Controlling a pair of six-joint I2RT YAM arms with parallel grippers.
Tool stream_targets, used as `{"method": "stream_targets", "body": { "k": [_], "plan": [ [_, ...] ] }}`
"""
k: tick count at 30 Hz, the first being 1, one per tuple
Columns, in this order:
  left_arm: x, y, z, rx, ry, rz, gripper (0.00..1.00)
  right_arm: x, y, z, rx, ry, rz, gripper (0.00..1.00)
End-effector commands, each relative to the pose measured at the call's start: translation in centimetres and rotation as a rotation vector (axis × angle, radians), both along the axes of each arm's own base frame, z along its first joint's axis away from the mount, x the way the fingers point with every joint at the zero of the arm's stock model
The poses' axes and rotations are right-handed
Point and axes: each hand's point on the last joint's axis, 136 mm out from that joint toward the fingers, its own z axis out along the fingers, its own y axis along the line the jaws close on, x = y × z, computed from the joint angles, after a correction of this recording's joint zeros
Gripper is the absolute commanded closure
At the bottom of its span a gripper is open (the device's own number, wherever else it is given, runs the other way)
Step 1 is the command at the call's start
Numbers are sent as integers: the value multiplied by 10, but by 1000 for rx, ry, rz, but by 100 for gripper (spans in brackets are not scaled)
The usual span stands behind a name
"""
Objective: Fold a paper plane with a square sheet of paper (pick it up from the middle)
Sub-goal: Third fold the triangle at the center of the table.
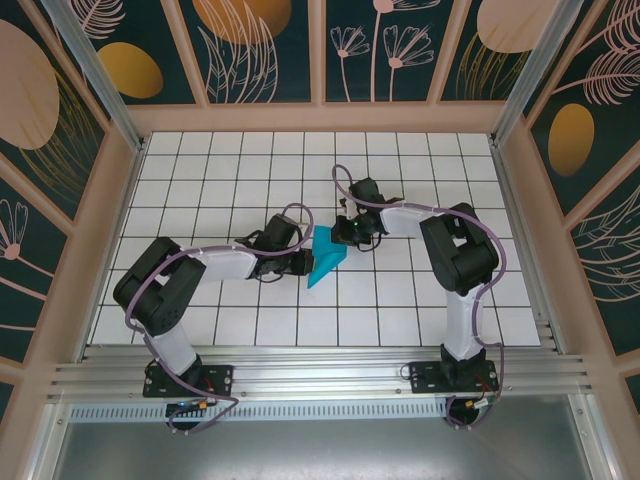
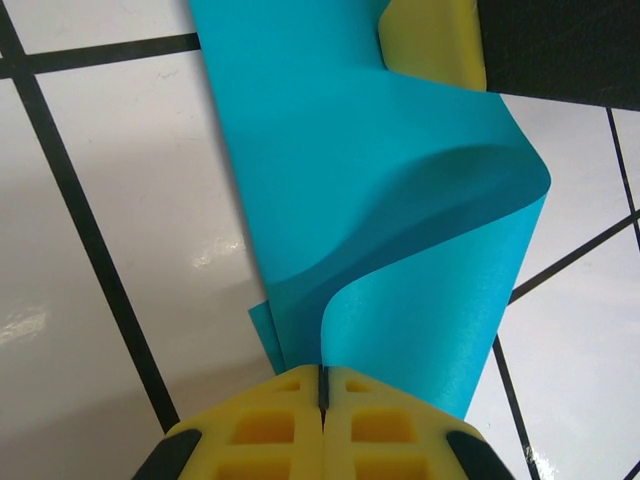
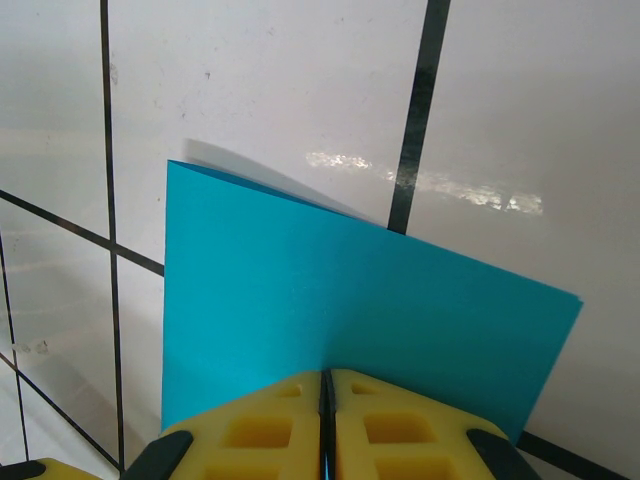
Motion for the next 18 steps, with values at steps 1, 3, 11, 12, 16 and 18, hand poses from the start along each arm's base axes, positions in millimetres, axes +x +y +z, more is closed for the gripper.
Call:
{"method": "stream_targets", "body": {
  "k": [1, 3, 11, 12, 16, 18],
  "plan": [
    [7, -3, 1, -1, -18, -19, 100, -26, -10, -43, -95, 108, -5, 89],
    [7, -4, 0, 2, -19, -26, 100, -25, -10, -43, -92, 107, -3, 89],
    [6, -8, 2, -20, -26, -52, 100, -27, -10, -46, -96, 114, -5, 88],
    [6, -9, 2, -27, -26, -57, 100, -27, -10, -46, -96, 113, -5, 88],
    [8, -8, 1, -12, -31, -52, 100, -26, -10, -46, -96, 113, -8, 88],
    [6, -5, -5, 6, -18, -54, 99, -26, -11, -46, -97, 113, -7, 88]
  ]
}}
